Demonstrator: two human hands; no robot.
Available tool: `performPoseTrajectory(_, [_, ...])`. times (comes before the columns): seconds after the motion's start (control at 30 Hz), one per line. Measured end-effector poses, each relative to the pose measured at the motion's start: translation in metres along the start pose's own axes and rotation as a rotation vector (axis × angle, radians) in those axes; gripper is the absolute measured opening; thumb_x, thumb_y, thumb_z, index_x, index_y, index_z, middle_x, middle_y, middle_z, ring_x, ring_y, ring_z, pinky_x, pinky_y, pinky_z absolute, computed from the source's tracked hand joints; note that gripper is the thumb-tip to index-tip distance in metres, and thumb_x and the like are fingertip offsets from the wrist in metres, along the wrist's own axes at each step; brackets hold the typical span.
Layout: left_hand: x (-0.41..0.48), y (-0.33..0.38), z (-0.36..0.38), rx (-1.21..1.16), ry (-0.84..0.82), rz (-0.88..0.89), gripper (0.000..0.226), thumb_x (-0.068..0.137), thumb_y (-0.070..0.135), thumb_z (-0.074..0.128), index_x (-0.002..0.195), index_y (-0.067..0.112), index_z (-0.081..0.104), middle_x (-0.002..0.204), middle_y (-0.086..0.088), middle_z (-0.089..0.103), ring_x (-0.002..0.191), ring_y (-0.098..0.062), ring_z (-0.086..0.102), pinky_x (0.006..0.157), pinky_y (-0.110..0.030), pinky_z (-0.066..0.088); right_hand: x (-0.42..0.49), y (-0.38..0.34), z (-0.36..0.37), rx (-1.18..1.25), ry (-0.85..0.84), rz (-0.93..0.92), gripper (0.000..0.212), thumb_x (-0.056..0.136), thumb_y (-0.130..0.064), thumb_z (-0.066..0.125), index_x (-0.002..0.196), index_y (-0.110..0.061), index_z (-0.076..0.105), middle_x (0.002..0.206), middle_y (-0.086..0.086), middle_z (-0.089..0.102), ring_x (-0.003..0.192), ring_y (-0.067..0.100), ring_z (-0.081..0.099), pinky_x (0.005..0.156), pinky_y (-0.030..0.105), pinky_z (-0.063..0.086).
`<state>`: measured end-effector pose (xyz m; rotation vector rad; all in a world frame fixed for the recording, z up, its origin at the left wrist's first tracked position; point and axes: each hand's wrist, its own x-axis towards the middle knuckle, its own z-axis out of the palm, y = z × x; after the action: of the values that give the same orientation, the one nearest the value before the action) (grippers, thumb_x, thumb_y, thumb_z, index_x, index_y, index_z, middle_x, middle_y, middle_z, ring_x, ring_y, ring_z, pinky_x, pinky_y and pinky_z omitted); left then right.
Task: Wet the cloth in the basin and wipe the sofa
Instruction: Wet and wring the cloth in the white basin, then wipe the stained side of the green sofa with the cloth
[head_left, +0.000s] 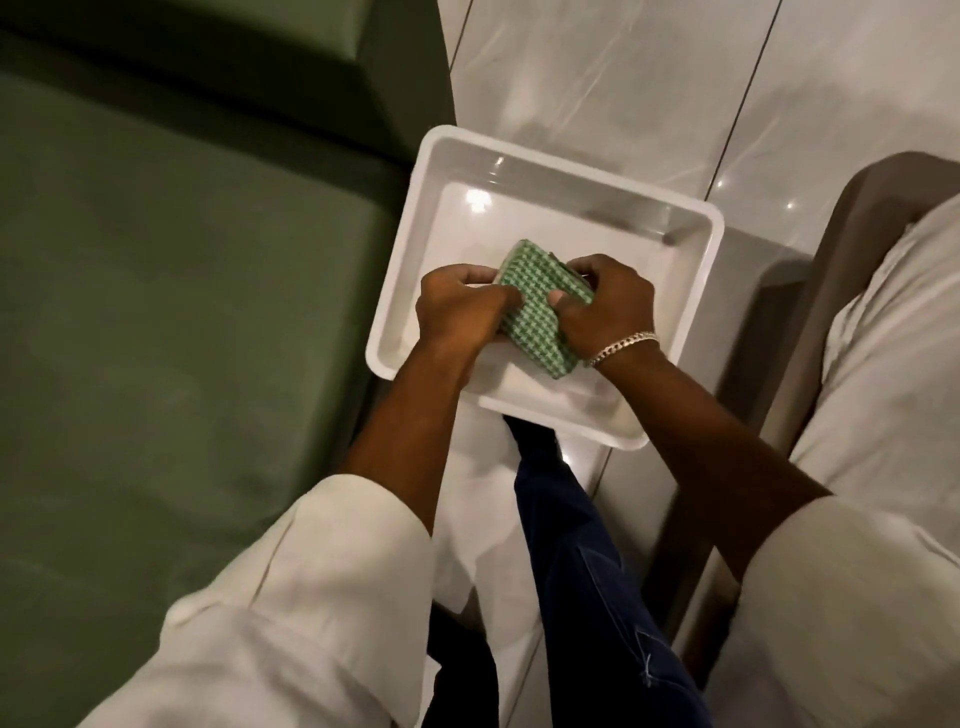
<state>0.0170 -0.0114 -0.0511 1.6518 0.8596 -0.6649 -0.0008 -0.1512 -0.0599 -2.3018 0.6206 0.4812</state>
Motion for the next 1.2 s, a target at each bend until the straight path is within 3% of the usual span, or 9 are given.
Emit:
performPoseTrajectory(0.1, [-0.032,0.001,-0.028,-0.023,-0.174,-0.013,0.023,0.063,0.005,0.074,0.086,0.006,0.071,0.087,-0.013,0.076,0.072,-0.024,0.069,0.052,-0.027,0.051,-0.047,-0.004,-0.01,0.178,0.046,0.01,0.028,0.086,-0.016,0.072,0.113,-0.01,0.074,0.11,0.007,0.076,0.096,0.016,0.067,0.083,0.019,0.044])
performPoseTrajectory(0.3, [-0.104,-0.047,-0.1,0.09,-0.319,0.126,0.025,0.066,0.003,0.076,0.09,-0.001,0.073,0.085,-0.013,0.074,0.06,-0.017,0.062,0.046,-0.023,0.04,-0.177,0.005,0.012,0.534,0.029,0.069,0.023,0.089,-0.01,0.07,0.111,-0.005,0.073,0.106,0.014,0.077,0.096,0.028,0.074,0.087,0.045,0.061])
performPoseTrajectory(0.4, [-0.13,-0.1,-0.127,0.122,-0.281,0.2,0.021,0.065,0.004,0.079,0.086,0.004,0.075,0.086,-0.015,0.075,0.068,-0.021,0.067,0.052,-0.025,0.048,-0.246,0.026,0.054,0.745,0.02,0.118,0.019,0.09,-0.004,0.069,0.109,0.0,0.072,0.106,0.02,0.076,0.085,0.023,0.072,0.079,0.037,0.064])
performPoseTrajectory(0.53, [-0.137,-0.178,-0.146,0.142,-0.179,0.232,0.025,0.064,0.005,0.082,0.088,0.001,0.076,0.084,-0.017,0.075,0.062,-0.016,0.068,0.05,-0.02,0.05,-0.302,0.063,0.13,0.992,-0.083,0.291,0.024,0.093,0.001,0.064,0.115,0.006,0.068,0.106,0.023,0.073,0.092,0.031,0.068,0.09,0.05,0.057])
performPoseTrajectory(0.67, [-0.115,-0.266,-0.156,0.237,-0.057,0.254,0.032,0.06,0.01,0.087,0.09,0.007,0.074,0.095,-0.022,0.076,0.082,-0.033,0.074,0.075,-0.039,0.062,-0.328,0.112,0.217,1.152,-0.125,0.437,0.025,0.093,-0.002,0.064,0.117,-0.001,0.069,0.093,0.008,0.073,0.078,0.016,0.069,0.066,0.028,0.061])
performPoseTrajectory(0.87, [-0.051,-0.376,-0.166,0.891,-0.025,0.497,0.039,0.062,0.03,0.087,0.096,0.015,0.073,0.089,-0.001,0.07,0.08,-0.012,0.062,0.067,-0.015,0.042,-0.343,0.169,0.385,1.274,-0.145,0.603,0.02,0.095,0.0,0.06,0.112,0.008,0.068,0.1,0.022,0.067,0.084,0.031,0.064,0.076,0.038,0.059])
performPoseTrajectory(1.0, [-0.005,-0.416,-0.17,1.391,-0.135,0.647,0.036,0.066,0.03,0.083,0.096,0.013,0.073,0.099,-0.01,0.075,0.094,-0.026,0.068,0.079,-0.025,0.044,-0.339,0.187,0.479,1.176,-0.163,0.554,0.015,0.096,-0.013,0.06,0.095,-0.006,0.073,0.079,0.003,0.07,0.073,0.022,0.064,0.064,0.014,0.058])
performPoseTrajectory(1.13, [0.027,-0.452,-0.177,1.73,-0.132,0.687,0.041,0.073,0.025,0.075,0.111,0.013,0.066,0.111,-0.021,0.069,0.104,-0.042,0.064,0.086,-0.042,0.052,-0.327,0.189,0.546,1.189,-0.252,0.627,0.024,0.093,-0.019,0.063,0.102,0.001,0.072,0.103,0.022,0.074,0.101,0.04,0.069,0.095,0.053,0.056])
performPoseTrajectory(1.2, [0.033,-0.459,-0.186,1.962,-0.086,0.739,0.041,0.078,0.02,0.066,0.118,0.013,0.06,0.11,-0.023,0.066,0.103,-0.045,0.063,0.078,-0.043,0.05,-0.322,0.181,0.57,1.13,-0.336,0.578,0.032,0.092,-0.022,0.065,0.108,0.005,0.071,0.11,0.028,0.072,0.107,0.043,0.068,0.096,0.054,0.054])
